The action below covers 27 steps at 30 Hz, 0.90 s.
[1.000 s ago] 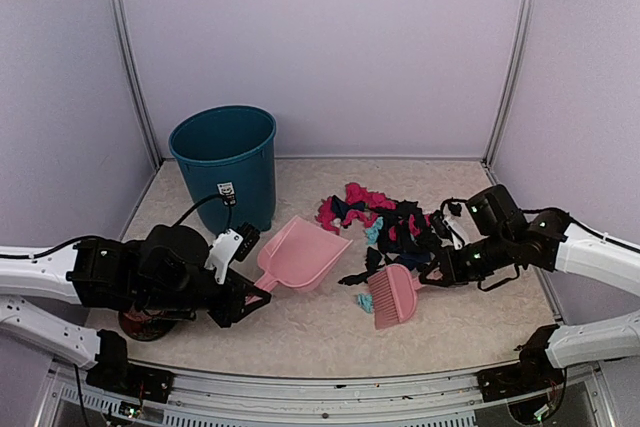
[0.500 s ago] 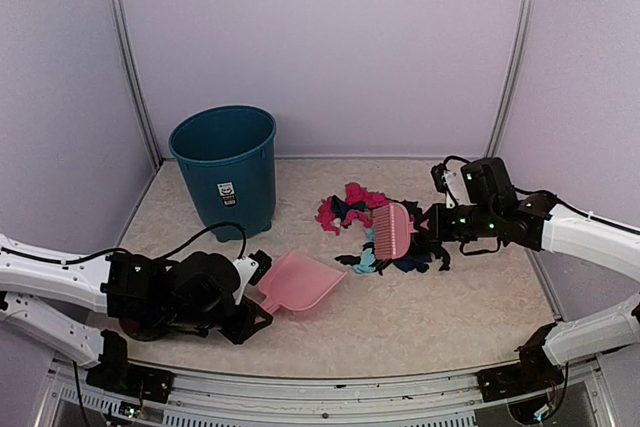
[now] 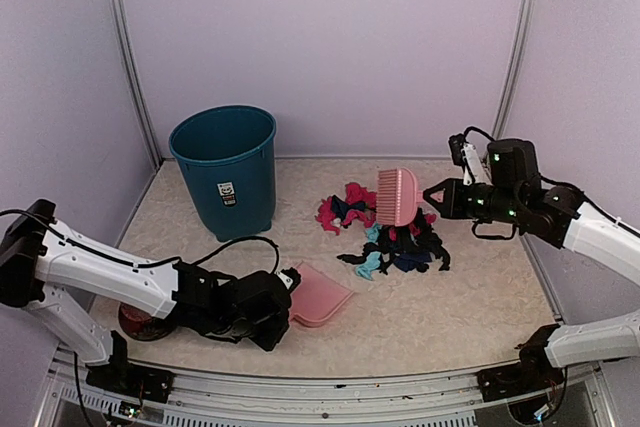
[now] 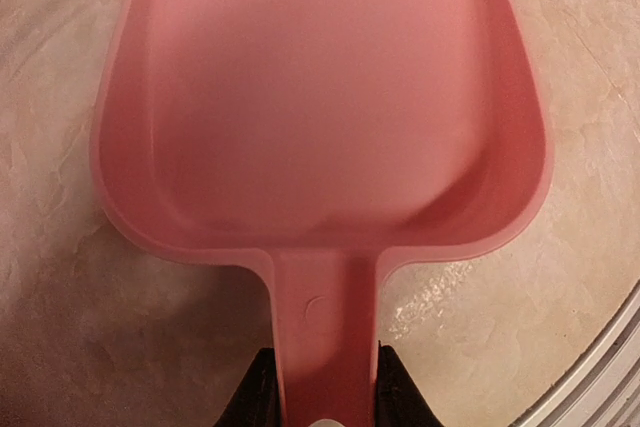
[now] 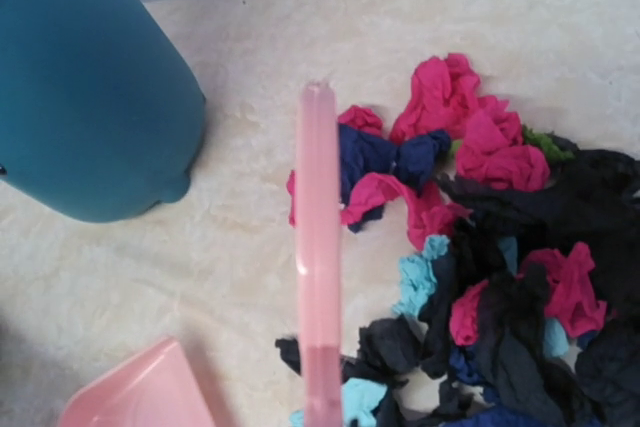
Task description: Sweep away the paper scraps from the table
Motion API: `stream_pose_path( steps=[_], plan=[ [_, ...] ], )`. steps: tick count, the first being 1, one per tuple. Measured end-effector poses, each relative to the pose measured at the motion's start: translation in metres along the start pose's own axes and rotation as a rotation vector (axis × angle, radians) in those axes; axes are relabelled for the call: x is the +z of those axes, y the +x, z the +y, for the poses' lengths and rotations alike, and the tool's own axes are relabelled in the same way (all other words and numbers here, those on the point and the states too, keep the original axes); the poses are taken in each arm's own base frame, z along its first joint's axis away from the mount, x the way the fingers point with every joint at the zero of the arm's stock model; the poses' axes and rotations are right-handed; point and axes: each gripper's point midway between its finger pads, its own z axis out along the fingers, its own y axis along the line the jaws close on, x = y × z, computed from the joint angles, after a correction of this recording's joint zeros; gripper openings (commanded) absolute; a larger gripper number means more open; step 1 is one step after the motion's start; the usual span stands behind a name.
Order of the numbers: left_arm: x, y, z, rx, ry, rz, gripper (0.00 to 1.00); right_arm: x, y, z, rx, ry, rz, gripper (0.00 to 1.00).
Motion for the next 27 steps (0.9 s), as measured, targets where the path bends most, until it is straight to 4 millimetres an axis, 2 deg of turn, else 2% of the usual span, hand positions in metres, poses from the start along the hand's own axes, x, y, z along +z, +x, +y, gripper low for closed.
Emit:
stream_pose_path(
  steps=[3, 7, 10, 14, 20, 23, 27],
  plan=[
    [0.008, -0.003, -0.001, 0.012, -0.019, -0.005, 0.00, -0.004, -0.002, 0.001, -0.001, -0.005, -0.012, 0.00],
    [0.018, -0.006, -0.001, 0.024, -0.048, -0.003, 0.02, -0.003, 0.006, -0.003, 0.000, 0.003, 0.002, 0.00],
    [0.021, -0.010, -0.002, 0.029, -0.060, -0.011, 0.14, -0.001, 0.012, -0.006, 0.001, 0.009, 0.016, 0.00],
    [0.020, -0.016, -0.003, 0.030, -0.064, -0.032, 0.41, 0.000, 0.016, -0.008, 0.001, 0.013, 0.025, 0.00],
    [0.016, -0.020, -0.005, 0.032, -0.066, -0.065, 0.72, 0.001, 0.017, -0.008, -0.002, 0.013, 0.025, 0.00],
    [0.007, -0.019, -0.008, 0.018, -0.046, -0.105, 0.82, 0.001, 0.016, -0.008, -0.004, 0.013, 0.024, 0.00],
    [-0.007, -0.016, -0.006, -0.024, -0.011, -0.189, 0.90, 0.001, 0.018, -0.009, -0.003, 0.013, 0.025, 0.00]
  ],
)
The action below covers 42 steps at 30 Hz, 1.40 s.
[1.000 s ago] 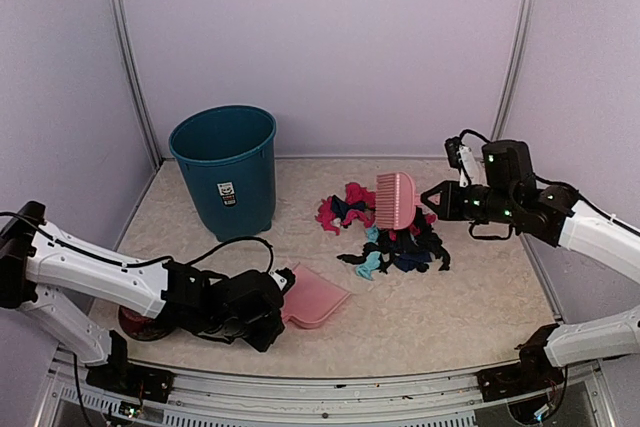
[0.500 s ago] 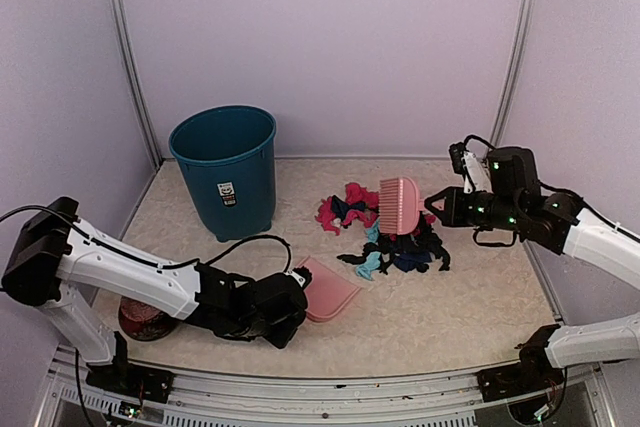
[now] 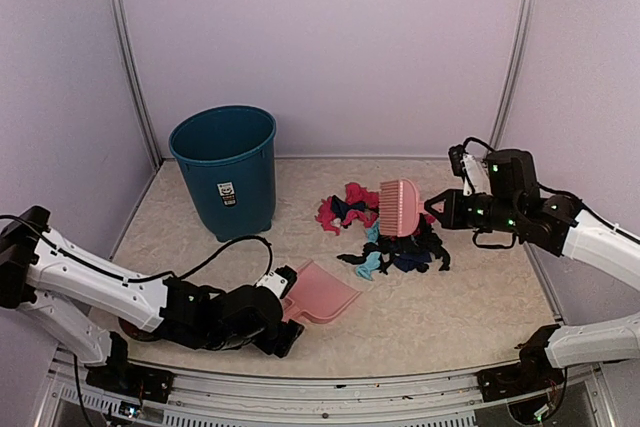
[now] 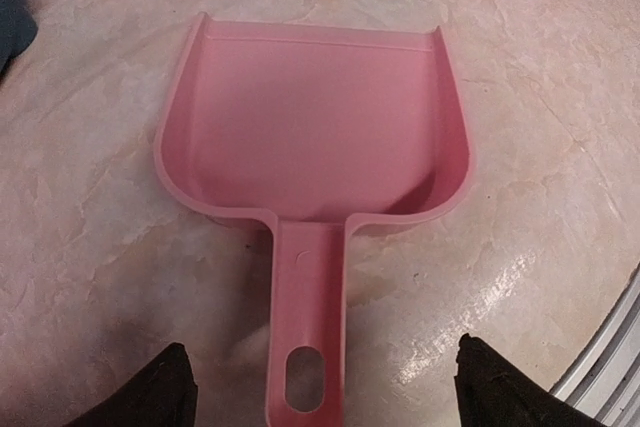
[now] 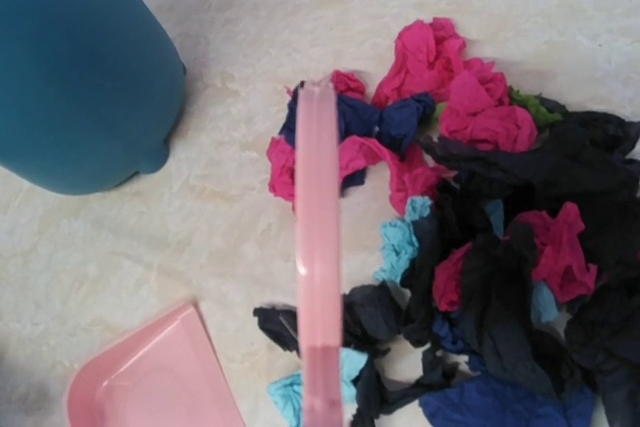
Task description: Sweep away the paper scraps from the table
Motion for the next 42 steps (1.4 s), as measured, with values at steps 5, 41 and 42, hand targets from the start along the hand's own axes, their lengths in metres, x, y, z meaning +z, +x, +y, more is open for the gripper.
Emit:
stream_pose_path(
  steps=[5, 41, 42],
  plan=[
    [-0.001, 0.005, 0.011, -0.041, -0.014, -0.077, 0.93, 0.002, 0.008, -0.003, 0.002, 0.005, 0.017, 0.00],
    [0.032, 0.004, 0.002, 0.005, -0.065, -0.229, 0.35, 0.007, 0.026, -0.007, 0.006, -0.010, 0.040, 0.00],
    [0.032, 0.004, 0.002, 0.006, -0.065, -0.229, 0.32, 0.007, 0.026, -0.007, 0.006, -0.010, 0.040, 0.00]
  ],
)
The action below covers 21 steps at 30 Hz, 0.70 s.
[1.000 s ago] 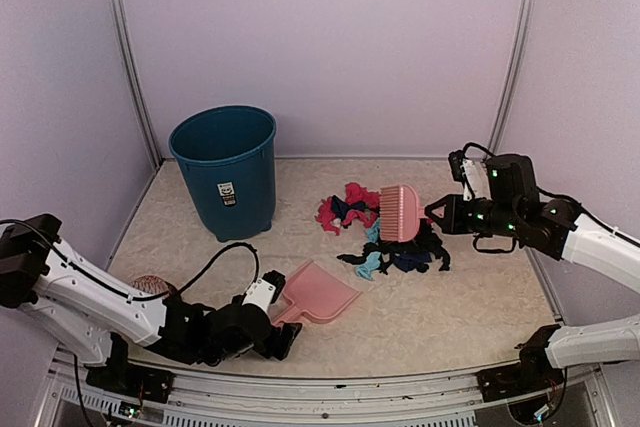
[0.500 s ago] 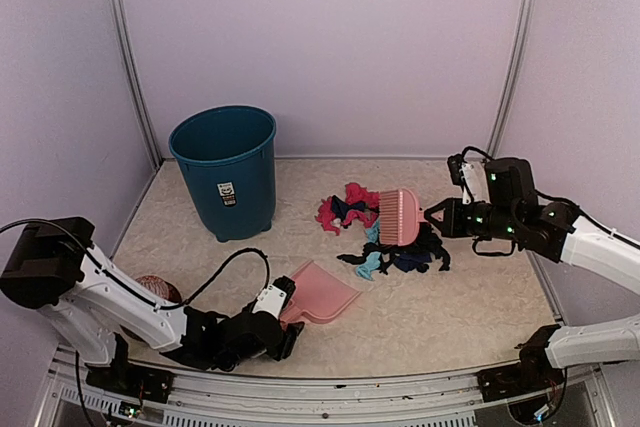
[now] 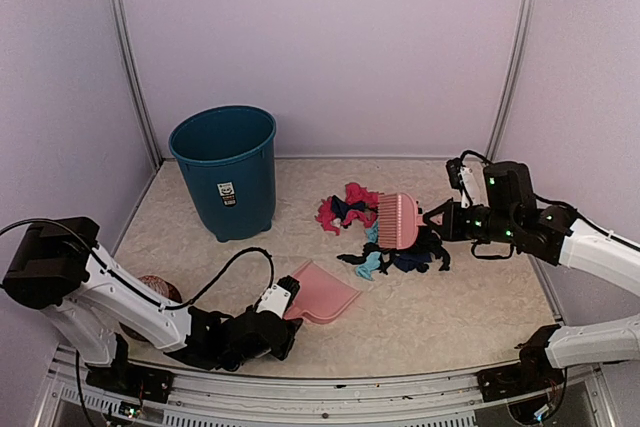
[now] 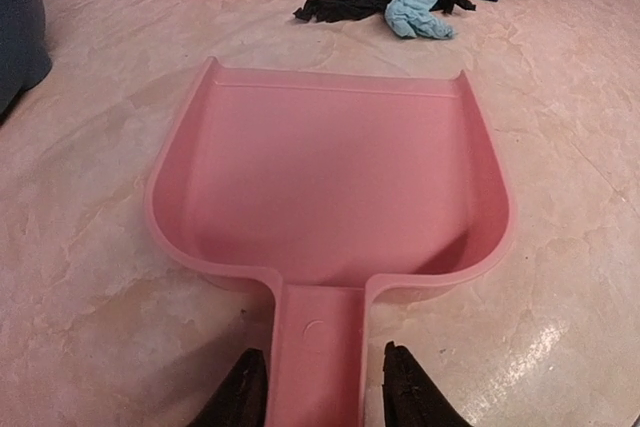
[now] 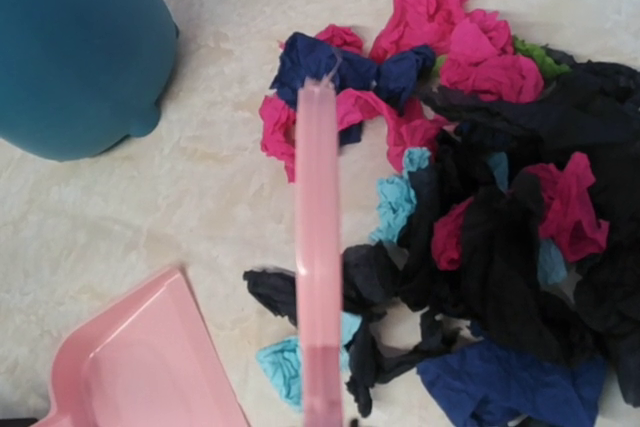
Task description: Sweep away the paper scraps from the table
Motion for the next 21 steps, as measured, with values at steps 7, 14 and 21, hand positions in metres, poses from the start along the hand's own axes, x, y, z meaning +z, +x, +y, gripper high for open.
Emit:
stream_pose_path(
  steps=[7, 14, 21],
  plan=[
    [0.000, -0.001, 0.000, 0.005, -0.002, -0.002, 0.09, 0.000, 0.000, 0.000, 0.002, -0.002, -0.003, 0.00],
    [0.000, -0.003, -0.001, 0.004, 0.000, -0.005, 0.00, 0.000, -0.001, 0.000, 0.003, -0.002, -0.004, 0.00],
    [-0.007, -0.011, 0.004, -0.001, -0.013, -0.018, 0.00, -0.006, -0.013, 0.005, -0.007, -0.006, -0.030, 0.00]
  ],
)
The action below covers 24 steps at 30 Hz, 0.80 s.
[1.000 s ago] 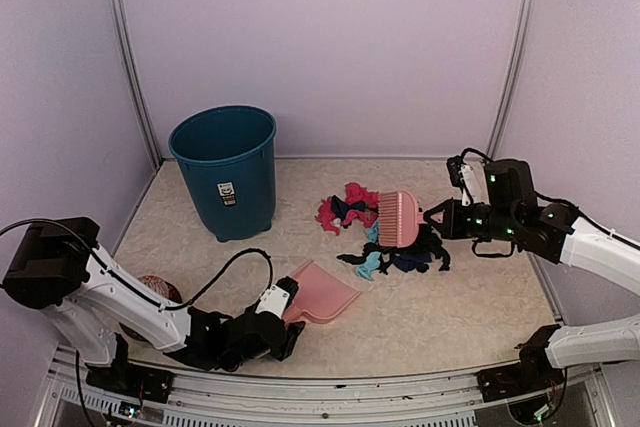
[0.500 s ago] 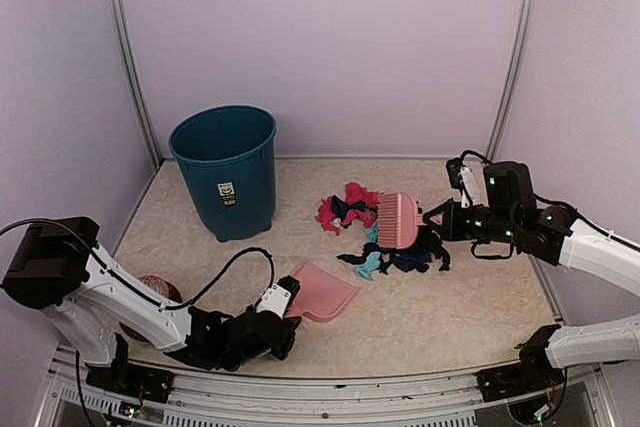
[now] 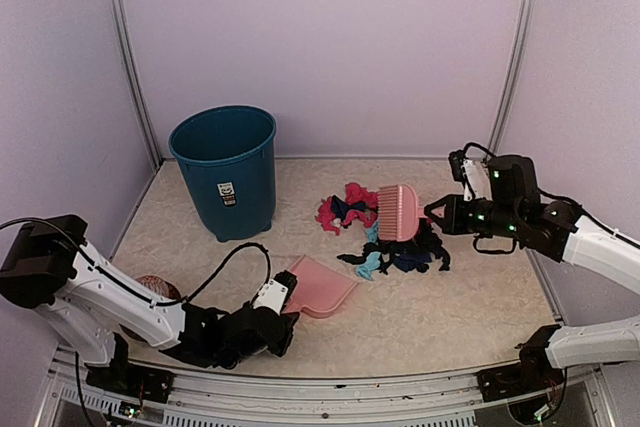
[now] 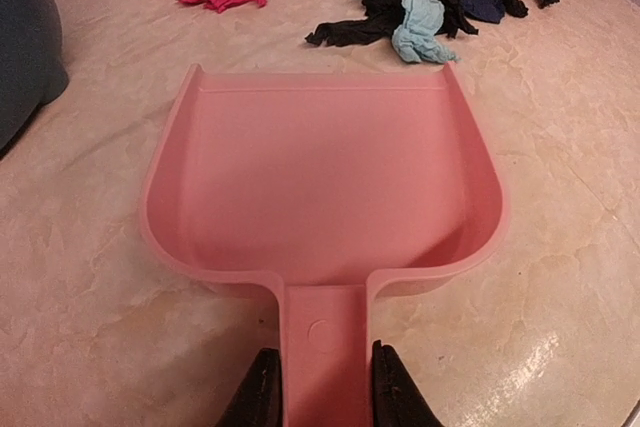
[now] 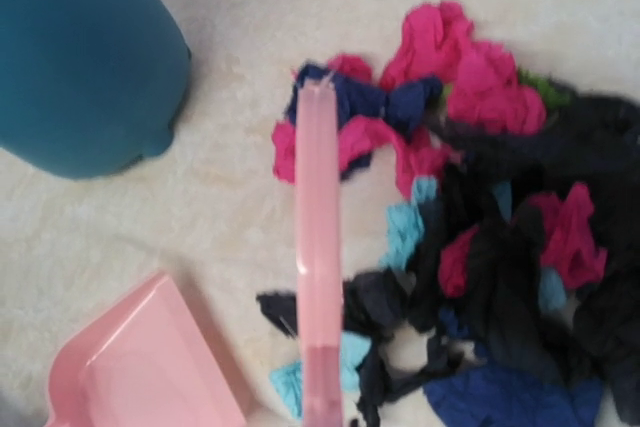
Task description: Sweep away the paper scraps from the table
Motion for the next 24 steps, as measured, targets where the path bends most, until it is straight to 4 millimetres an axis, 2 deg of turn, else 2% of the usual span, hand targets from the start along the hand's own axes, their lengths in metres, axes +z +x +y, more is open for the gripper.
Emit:
stream_pose_path(
  steps=[8, 14, 18, 24],
  plan=[
    [-0.015, -0.018, 0.005, -0.017, 0.008, -0.021, 0.00, -0.015, -0.056, 0.005, -0.119, 0.083, -0.105, 0.00],
    [-0.026, -0.027, -0.003, 0.010, 0.054, 0.012, 0.00, -0.009, -0.086, -0.023, -0.285, 0.304, -0.126, 0.00],
    [-0.032, -0.040, -0.014, 0.033, 0.095, 0.030, 0.00, 0.006, -0.088, -0.052, -0.407, 0.475, -0.073, 0.00],
    [-0.032, -0.055, -0.035, 0.095, 0.131, 0.073, 0.00, 0.037, -0.070, -0.091, -0.642, 0.637, 0.089, 0.00]
  ],
)
